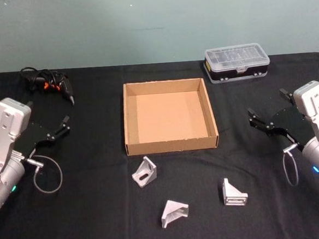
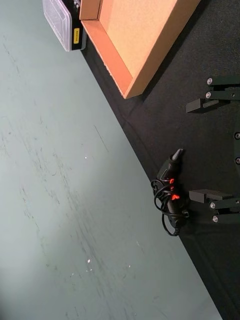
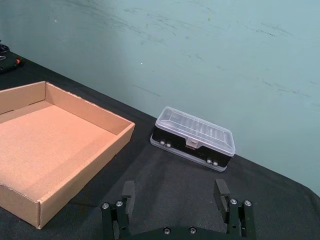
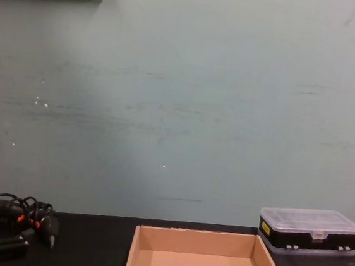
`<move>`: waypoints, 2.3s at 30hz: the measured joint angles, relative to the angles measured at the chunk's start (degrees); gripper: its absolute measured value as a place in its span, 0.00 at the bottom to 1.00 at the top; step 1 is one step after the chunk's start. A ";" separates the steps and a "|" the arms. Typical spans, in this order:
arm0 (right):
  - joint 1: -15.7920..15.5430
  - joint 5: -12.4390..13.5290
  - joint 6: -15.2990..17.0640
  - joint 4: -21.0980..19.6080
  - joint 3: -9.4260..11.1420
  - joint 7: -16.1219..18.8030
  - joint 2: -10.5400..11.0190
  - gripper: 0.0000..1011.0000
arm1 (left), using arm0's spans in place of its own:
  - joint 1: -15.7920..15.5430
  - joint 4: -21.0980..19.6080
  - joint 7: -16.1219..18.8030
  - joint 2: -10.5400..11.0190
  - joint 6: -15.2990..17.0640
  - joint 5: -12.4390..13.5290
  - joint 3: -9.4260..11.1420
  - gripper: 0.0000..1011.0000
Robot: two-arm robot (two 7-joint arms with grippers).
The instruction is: Use one hand to pick up the angle iron from the table and place it into the box.
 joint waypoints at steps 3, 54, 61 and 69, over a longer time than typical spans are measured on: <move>0.00 0.00 0.00 0.00 0.00 0.00 0.00 0.99 | 0.00 0.00 0.00 0.00 0.00 0.00 0.00 0.99; 0.00 0.00 0.00 0.00 0.00 0.00 0.00 0.99 | 0.00 0.00 0.00 0.00 0.00 0.00 0.00 0.99; 0.00 0.00 0.00 0.00 0.00 0.00 0.00 0.99 | 0.00 0.00 0.00 0.00 0.00 0.00 0.00 0.99; 0.00 0.00 0.00 0.00 0.00 0.00 0.00 0.99 | 0.00 0.00 0.00 0.00 0.00 0.00 0.00 0.99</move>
